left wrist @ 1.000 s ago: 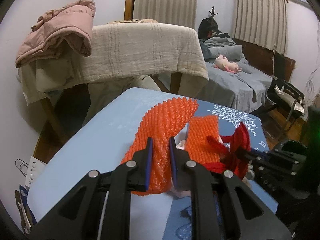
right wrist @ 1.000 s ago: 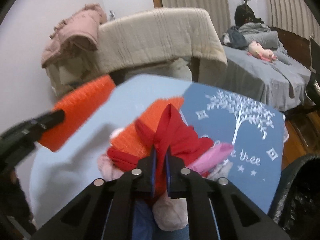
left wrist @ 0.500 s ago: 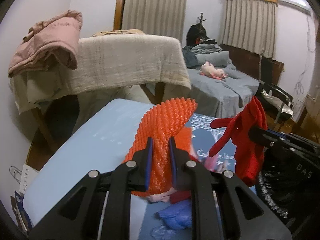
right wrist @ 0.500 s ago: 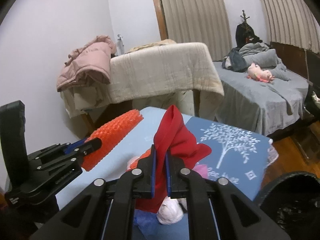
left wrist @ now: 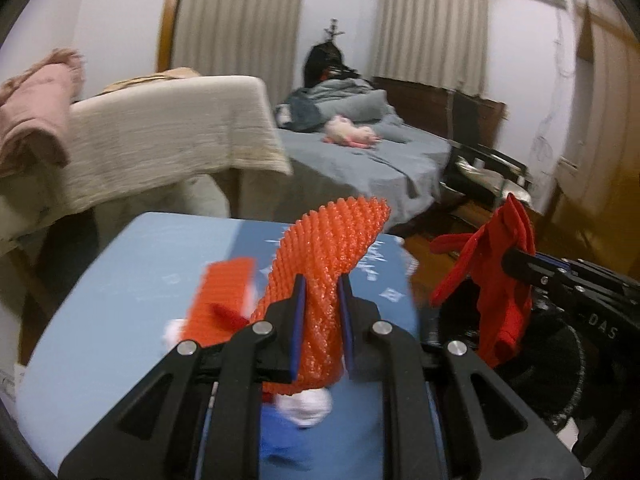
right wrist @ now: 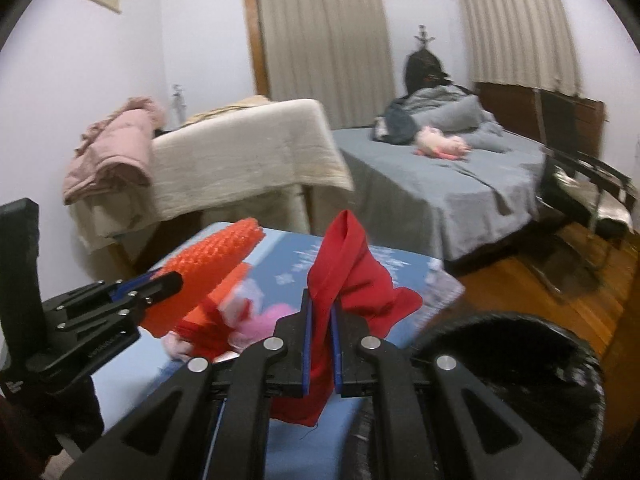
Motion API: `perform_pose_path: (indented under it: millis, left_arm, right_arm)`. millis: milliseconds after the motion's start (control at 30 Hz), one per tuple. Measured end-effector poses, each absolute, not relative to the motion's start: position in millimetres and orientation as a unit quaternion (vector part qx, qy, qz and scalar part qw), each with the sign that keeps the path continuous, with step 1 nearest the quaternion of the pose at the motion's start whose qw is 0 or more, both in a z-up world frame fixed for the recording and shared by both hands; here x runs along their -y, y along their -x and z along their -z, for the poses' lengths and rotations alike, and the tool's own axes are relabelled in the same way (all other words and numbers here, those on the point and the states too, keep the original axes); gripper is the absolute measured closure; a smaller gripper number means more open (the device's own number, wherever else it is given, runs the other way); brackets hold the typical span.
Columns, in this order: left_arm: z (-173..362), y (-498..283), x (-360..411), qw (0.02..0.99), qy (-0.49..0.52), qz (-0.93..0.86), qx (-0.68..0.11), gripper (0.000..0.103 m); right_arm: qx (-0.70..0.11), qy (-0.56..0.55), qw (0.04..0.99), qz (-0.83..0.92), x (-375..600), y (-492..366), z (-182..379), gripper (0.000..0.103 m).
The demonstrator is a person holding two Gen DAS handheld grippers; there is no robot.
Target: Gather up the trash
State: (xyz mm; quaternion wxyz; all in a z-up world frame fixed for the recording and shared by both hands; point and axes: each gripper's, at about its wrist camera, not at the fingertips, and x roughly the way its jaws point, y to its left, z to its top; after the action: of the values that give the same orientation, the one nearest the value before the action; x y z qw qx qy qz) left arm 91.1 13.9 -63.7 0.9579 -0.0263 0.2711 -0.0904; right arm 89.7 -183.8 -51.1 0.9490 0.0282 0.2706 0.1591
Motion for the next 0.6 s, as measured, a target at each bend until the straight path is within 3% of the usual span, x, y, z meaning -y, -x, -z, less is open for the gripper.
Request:
perform_pose_path:
  millis: [600]
  left_arm:
    - [94,-109,134,0.92,-0.004,0.263,-0.292,0.088]
  right_arm:
    - [-0.312,-0.046,0.949,-0.013,306,-60,87,0.092]
